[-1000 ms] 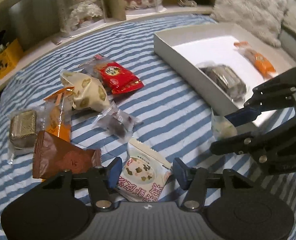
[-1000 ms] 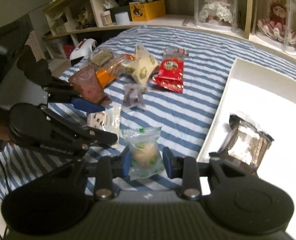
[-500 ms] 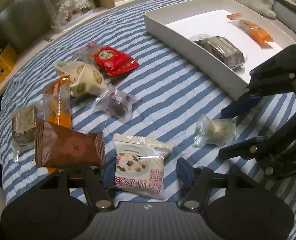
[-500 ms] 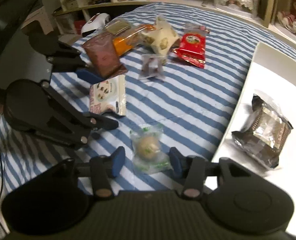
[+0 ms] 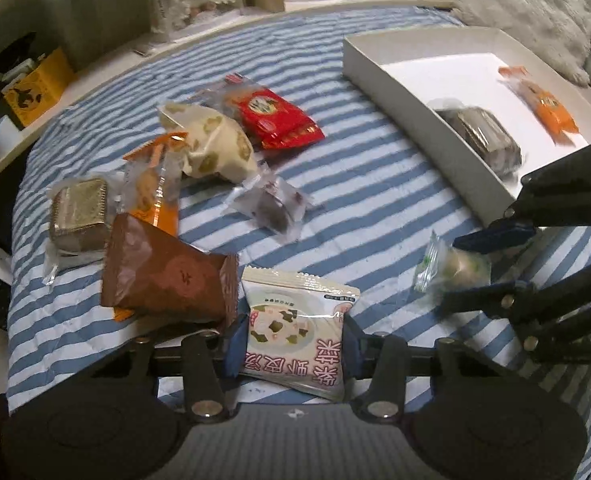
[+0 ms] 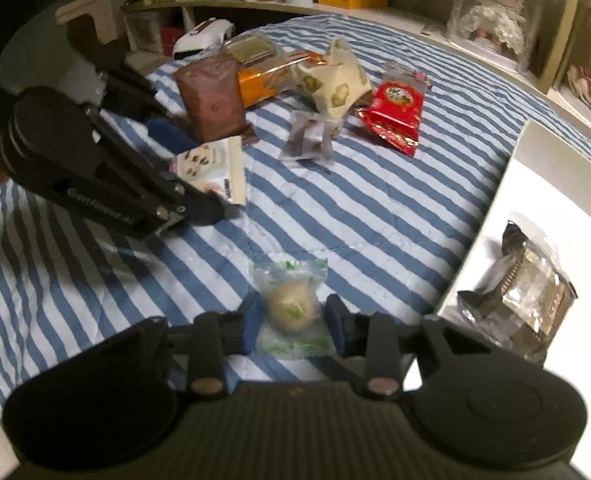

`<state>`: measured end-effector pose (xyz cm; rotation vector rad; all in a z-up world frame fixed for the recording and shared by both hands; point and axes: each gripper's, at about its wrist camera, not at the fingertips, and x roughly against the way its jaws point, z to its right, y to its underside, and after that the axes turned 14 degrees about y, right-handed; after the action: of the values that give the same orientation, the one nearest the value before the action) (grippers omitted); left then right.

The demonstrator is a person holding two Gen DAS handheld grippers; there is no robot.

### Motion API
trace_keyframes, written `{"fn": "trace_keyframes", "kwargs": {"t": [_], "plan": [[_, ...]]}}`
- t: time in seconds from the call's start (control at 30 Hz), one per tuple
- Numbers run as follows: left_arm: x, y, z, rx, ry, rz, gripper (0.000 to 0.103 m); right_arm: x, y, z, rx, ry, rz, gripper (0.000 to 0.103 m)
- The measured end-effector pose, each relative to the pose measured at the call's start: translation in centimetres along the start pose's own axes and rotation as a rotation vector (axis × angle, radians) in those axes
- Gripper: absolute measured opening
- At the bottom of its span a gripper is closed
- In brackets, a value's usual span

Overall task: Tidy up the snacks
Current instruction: 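Carry the white packet and clear ball packet into the tray and release both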

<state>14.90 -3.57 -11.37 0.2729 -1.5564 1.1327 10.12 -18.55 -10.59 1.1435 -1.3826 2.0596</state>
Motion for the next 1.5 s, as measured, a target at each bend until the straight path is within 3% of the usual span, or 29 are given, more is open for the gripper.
{"fn": "trace_keyframes", "kwargs": {"t": [0.4, 0.6, 0.97, 1.5], "plan": [[6.0, -1.8, 1.6, 0.104, -0.05, 0.237, 0.049, 5.3, -1.5, 4.1, -0.143, 0.038, 0.151, 0.04], [7.6, -2.9, 3.9, 0.125, -0.028, 0.31, 0.049, 8.7, -1.6, 7.1, -0.22, 0.092, 0.208, 0.04], [8.2, -6.1, 9.1, 0.075, 0.035, 0.351, 0.049, 12.7, 0.2, 12.1, -0.32, 0.17, 0.228, 0.041], [1.7, -11.6, 17.9, 0.011, 0.183, 0.282, 0.049, 14.6, 9.3, 21.4, -0.487, 0.263, 0.154, 0.041]]}}
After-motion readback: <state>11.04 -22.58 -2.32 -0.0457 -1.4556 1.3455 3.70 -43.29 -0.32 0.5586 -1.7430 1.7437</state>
